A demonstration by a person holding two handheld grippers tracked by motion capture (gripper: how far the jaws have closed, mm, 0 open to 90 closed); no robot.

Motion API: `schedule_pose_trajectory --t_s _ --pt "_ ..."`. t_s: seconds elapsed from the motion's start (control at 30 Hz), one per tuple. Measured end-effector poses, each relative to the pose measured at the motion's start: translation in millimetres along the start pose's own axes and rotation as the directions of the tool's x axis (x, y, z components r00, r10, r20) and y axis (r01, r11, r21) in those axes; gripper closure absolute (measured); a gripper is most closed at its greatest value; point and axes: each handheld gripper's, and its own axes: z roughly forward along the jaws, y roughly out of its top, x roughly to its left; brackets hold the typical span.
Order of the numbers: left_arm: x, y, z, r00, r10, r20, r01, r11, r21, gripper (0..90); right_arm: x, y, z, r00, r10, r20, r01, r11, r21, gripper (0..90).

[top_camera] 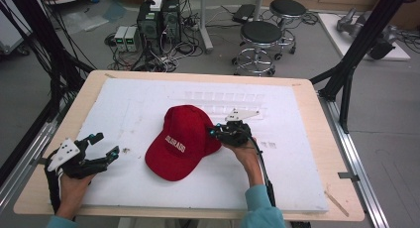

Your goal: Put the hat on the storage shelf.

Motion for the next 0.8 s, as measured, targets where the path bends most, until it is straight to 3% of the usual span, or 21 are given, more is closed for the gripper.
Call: schedule_pose_trajectory --t_s 0.13,0.43,0.8 --pt "-0.1 0.1 -0.1 1.0 0.0 0.0 0.0 1.0 0.001 19.0 3.6 1.1 -1.4 0.9999 0.011 0.003 -0.011 1.0 -0.011 82.9" --pt "-1.1 0.2 -0.2 0.9999 0.011 -0.002 -0.011 0.9999 0.004 18.8 16.4 9.1 -17.2 0.999 0.041 -0.019 -0.043 0.995 -0.088 83.4" --pt "0.5 0.6 0.7 1.0 -0.004 0.007 0.004 0.9999 0.01 18.1 40.8 26.7 -31.3 0.9994 0.021 -0.029 -0.024 0.993 -0.114 83.7"
